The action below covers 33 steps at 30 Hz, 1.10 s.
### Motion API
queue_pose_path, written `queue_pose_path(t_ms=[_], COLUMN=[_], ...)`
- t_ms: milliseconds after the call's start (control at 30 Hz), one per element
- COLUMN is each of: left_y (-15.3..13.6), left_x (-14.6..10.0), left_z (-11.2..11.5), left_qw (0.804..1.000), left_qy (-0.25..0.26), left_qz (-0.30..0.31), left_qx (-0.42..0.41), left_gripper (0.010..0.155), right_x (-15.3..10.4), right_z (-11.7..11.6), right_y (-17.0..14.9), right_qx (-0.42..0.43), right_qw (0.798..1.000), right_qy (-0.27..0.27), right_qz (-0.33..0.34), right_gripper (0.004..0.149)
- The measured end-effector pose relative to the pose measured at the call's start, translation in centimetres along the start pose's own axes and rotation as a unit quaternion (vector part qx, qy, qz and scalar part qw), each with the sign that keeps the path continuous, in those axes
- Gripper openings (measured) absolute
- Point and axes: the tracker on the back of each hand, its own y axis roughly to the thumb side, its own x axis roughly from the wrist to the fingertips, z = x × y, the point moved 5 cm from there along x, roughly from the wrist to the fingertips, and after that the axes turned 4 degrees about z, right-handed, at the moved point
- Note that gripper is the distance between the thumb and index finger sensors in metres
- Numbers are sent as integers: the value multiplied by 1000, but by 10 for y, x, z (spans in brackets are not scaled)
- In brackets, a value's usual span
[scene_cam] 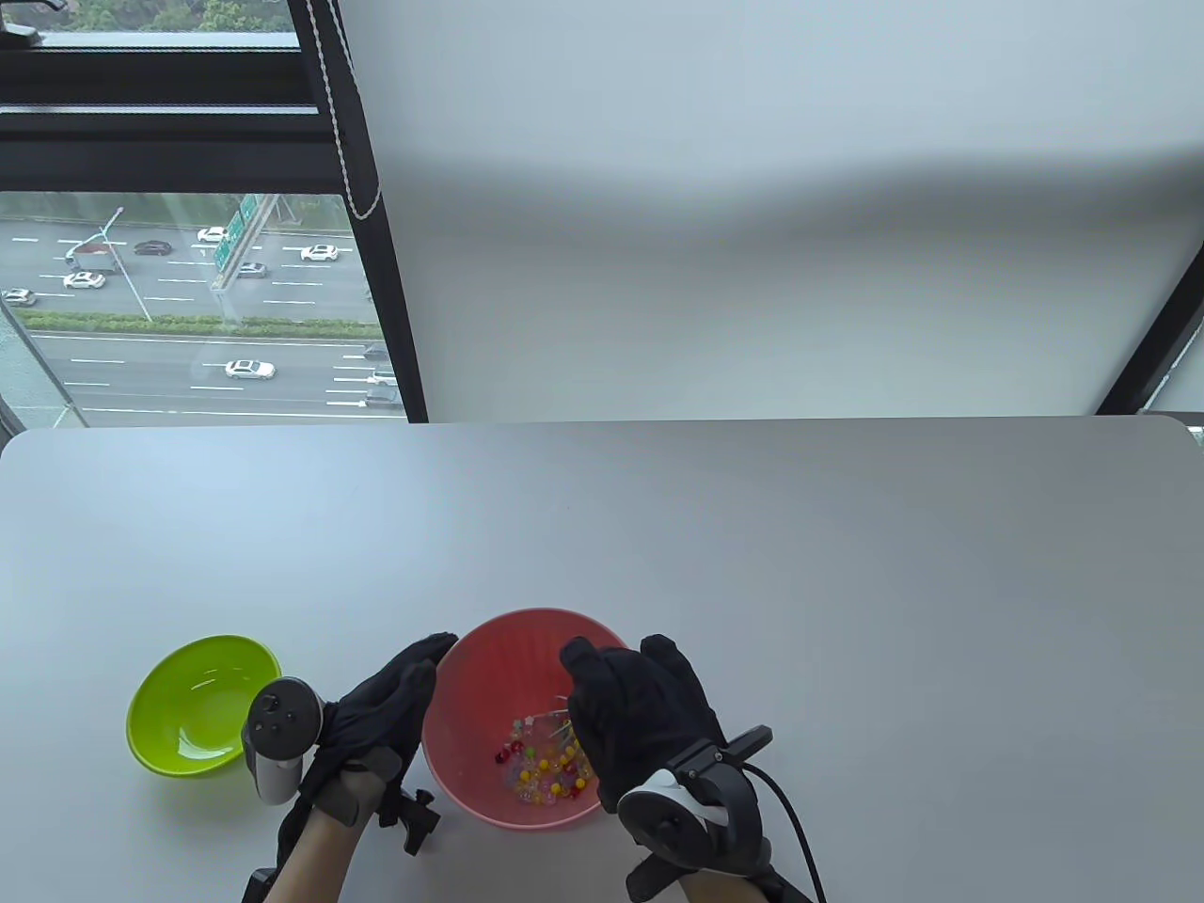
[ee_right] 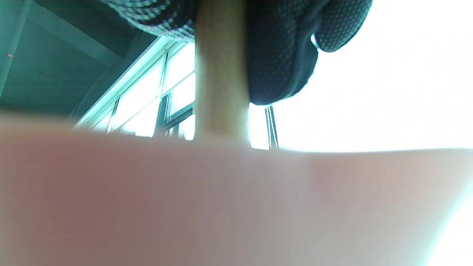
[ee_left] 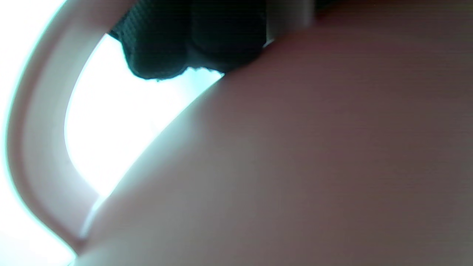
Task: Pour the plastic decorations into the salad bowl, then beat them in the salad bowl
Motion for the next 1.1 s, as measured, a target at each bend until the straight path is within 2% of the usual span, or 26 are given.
queue_pose_path(t_ms=[200,367,567,700,967,1100], left_y=[0,0,0,0,0,0], left_x=[0,0,0,0,0,0], left_z=[0,0,0,0,0,0], left_qw=[1000,1000,1000,1000,1000,1000], left_qy=[0,0,0,0,0,0], left_qz=[0,0,0,0,0,0], left_qx=[0,0,0,0,-1,0], left_gripper=[61,61,61,61,61,61], right_x=[0,0,0,1,1,1], right_z=[4,4,-18,-20,-18,-18], right_y=[-2,-7,-8,-1,2,0], right_qx=[15,62,159,133,70,83], right_qw=[1000,998,985,989,996,995], right_qy=[-9,-10,44,51,46,48], right_qz=[-7,-25,-47,-27,-11,-17], right_gripper=[50,49,50,55,54,54])
